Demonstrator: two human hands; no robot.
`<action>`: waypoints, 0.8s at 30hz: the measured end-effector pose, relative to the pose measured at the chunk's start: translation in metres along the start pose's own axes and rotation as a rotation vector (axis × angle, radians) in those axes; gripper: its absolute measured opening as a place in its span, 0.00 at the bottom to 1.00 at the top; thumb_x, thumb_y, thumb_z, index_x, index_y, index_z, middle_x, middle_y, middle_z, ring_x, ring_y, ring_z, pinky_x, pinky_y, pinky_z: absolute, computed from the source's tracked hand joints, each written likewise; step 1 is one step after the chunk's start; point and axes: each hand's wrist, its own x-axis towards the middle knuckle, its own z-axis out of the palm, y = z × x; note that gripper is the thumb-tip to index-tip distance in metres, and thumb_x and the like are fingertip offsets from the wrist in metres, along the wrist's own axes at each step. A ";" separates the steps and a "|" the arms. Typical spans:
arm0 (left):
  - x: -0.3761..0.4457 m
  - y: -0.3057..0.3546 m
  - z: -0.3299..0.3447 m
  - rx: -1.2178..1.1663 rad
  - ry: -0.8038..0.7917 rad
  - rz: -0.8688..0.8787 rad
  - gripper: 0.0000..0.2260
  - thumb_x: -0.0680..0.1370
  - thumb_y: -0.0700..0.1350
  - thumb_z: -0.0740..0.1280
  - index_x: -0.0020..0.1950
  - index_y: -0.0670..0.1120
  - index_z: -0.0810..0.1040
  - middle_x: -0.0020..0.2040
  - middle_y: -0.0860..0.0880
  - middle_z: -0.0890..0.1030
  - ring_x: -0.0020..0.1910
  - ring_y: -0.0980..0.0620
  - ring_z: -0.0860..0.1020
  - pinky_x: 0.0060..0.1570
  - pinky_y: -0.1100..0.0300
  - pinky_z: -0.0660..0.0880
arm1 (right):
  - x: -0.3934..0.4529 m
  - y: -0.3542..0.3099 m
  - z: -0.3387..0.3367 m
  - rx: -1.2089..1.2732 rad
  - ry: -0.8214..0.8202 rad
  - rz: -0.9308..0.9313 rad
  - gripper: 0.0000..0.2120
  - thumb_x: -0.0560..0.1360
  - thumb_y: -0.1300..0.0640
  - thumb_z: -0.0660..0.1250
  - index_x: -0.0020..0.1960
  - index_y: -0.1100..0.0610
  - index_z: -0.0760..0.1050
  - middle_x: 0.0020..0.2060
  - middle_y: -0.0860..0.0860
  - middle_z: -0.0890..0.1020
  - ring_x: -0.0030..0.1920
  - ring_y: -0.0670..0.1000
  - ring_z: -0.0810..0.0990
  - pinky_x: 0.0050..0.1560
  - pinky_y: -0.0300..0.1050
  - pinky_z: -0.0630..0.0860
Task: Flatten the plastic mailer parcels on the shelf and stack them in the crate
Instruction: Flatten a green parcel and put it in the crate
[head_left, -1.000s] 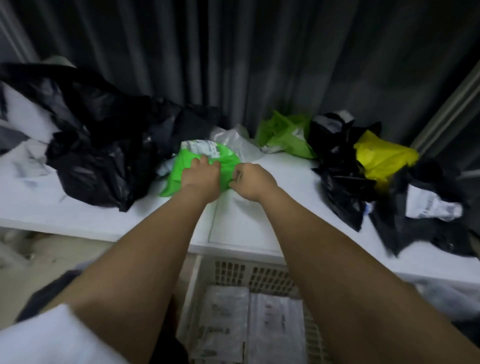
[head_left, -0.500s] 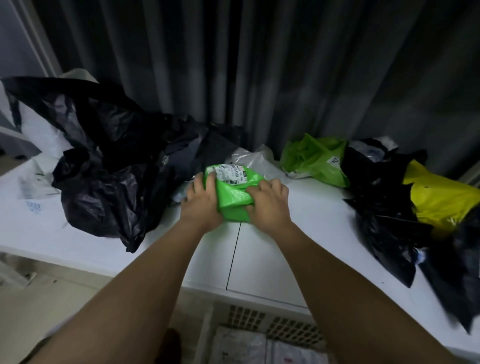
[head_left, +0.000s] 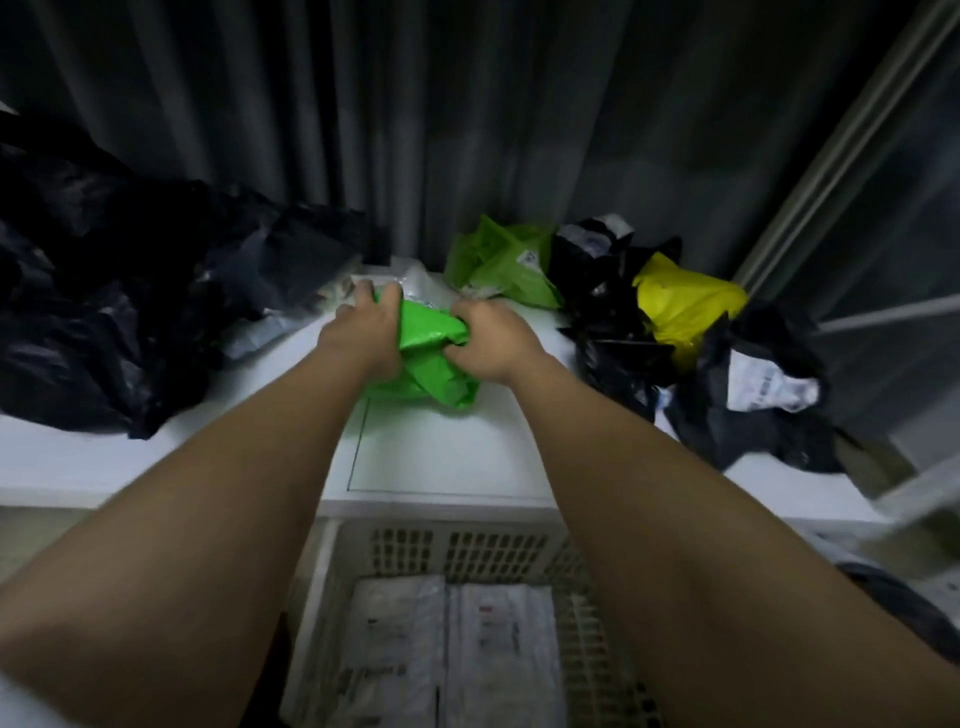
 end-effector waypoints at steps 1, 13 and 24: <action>-0.005 0.013 0.002 0.061 -0.018 0.020 0.30 0.74 0.40 0.67 0.71 0.42 0.57 0.70 0.36 0.58 0.63 0.31 0.68 0.59 0.43 0.68 | -0.011 0.006 -0.001 0.010 -0.029 0.011 0.12 0.69 0.54 0.69 0.52 0.54 0.75 0.51 0.56 0.81 0.54 0.59 0.78 0.46 0.45 0.71; -0.031 0.071 0.000 -0.341 0.044 0.146 0.39 0.68 0.41 0.70 0.74 0.48 0.53 0.74 0.41 0.55 0.70 0.37 0.64 0.65 0.45 0.66 | -0.062 0.044 -0.057 0.085 0.100 0.029 0.21 0.70 0.56 0.68 0.63 0.52 0.76 0.55 0.54 0.81 0.56 0.58 0.78 0.49 0.45 0.72; -0.045 0.070 -0.021 -0.320 0.104 0.101 0.25 0.70 0.43 0.61 0.68 0.51 0.69 0.61 0.43 0.76 0.59 0.40 0.75 0.55 0.46 0.74 | -0.083 0.065 -0.061 0.531 0.322 0.205 0.10 0.70 0.64 0.67 0.40 0.55 0.66 0.30 0.48 0.72 0.32 0.48 0.71 0.35 0.45 0.67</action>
